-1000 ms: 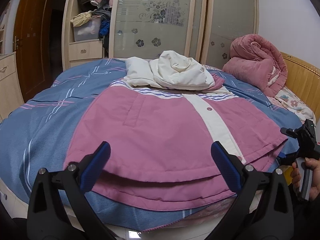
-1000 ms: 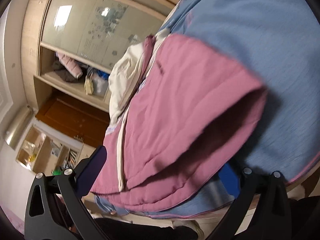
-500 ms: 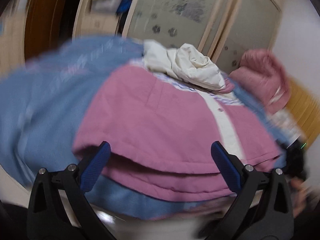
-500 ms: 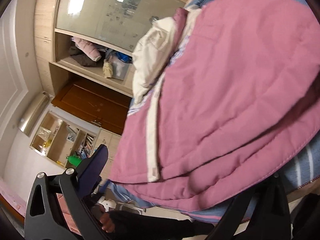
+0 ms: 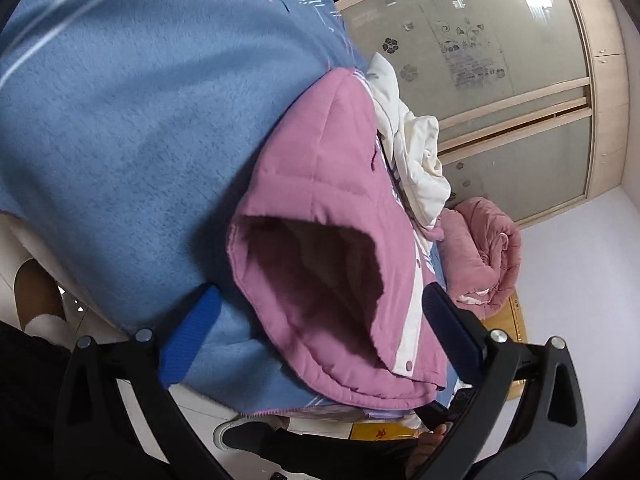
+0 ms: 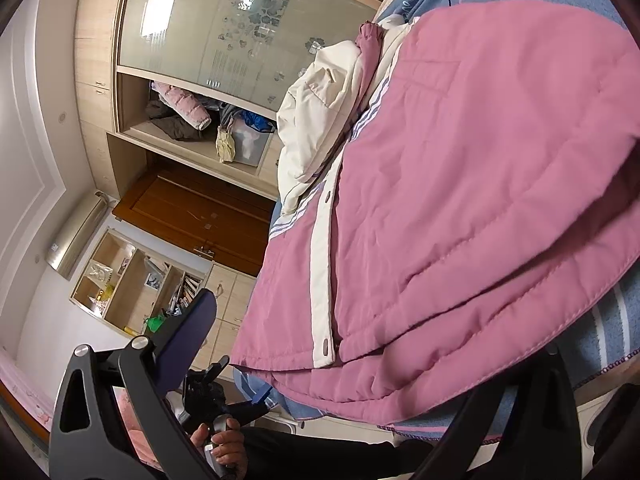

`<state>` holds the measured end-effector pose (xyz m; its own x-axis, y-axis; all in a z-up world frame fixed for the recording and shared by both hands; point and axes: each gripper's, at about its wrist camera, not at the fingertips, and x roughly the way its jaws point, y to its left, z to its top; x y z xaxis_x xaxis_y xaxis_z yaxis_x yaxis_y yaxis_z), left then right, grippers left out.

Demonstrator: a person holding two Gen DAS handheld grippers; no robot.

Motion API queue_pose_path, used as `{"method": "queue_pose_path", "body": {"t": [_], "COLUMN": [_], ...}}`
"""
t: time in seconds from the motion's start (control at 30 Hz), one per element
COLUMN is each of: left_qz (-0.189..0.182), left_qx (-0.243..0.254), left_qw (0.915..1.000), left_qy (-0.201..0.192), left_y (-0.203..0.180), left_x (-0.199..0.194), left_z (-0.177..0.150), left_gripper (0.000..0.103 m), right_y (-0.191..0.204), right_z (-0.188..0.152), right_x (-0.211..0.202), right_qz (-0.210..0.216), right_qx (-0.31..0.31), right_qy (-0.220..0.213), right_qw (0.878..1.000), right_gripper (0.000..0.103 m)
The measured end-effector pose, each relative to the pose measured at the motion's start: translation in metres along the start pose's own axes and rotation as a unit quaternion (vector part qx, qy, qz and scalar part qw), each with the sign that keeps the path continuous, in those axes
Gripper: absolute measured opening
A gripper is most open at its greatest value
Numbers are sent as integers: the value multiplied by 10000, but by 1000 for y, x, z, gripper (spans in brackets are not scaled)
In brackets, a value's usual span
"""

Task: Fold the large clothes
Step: 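Fold the held hem up over the hood with both grippers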

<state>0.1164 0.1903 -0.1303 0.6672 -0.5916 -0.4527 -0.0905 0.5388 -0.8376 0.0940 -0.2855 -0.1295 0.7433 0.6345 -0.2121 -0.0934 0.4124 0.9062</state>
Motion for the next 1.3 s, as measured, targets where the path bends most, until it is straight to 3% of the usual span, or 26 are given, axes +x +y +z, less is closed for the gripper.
{"method": "queue_pose_path", "body": {"t": [0.13,0.3,0.7,0.8,0.83,0.9,0.97,1.03,1.07,1.13,1.3], "left_qz": [-259,-261,-535,-434,-357,-35,456,689,731,740,1147], "left_qx": [203,484,1305,1365,1381,1453,1448,1306,1265,1300,1988], "left_qw": [9994,9982,9900,9897,9897,9893,9882,9889,9892,9887,9728], "left_qy": [114,223,-53,-65,-84,-153,-209,-138,-126,-130,-306], "left_y": [-13,-29,-72,-76,-76,-77,-74,-66,-63,-61,-78], "left_x": [10,23,37,44,45,48,52,57,58,58,57], "left_z": [-9,-20,-45,-48,-49,-50,-49,-44,-41,-39,-47], "left_gripper": [101,101,101,101,99,84,52,35,27,21,15], "right_y": [-1,-1,-1,1,0,-1,-4,-6,-7,-8,-7], "right_z": [0,-1,-1,-1,0,0,1,2,2,1,0], "right_x": [0,-1,-1,0,0,-1,-3,-3,-3,-3,-2], "right_qz": [3,7,-2,-121,-165,-281,-401,-584,-622,-698,-839], "right_qx": [-18,-26,-38,-121,-142,-175,-173,-197,-199,-249,-322], "right_qy": [3,13,-5,17,10,-34,-85,-105,-92,-69,-57], "right_qw": [10000,10000,10000,9999,9998,9994,9990,9980,9978,9972,9959], "right_gripper": [100,100,99,92,83,65,32,13,12,10,8]}}
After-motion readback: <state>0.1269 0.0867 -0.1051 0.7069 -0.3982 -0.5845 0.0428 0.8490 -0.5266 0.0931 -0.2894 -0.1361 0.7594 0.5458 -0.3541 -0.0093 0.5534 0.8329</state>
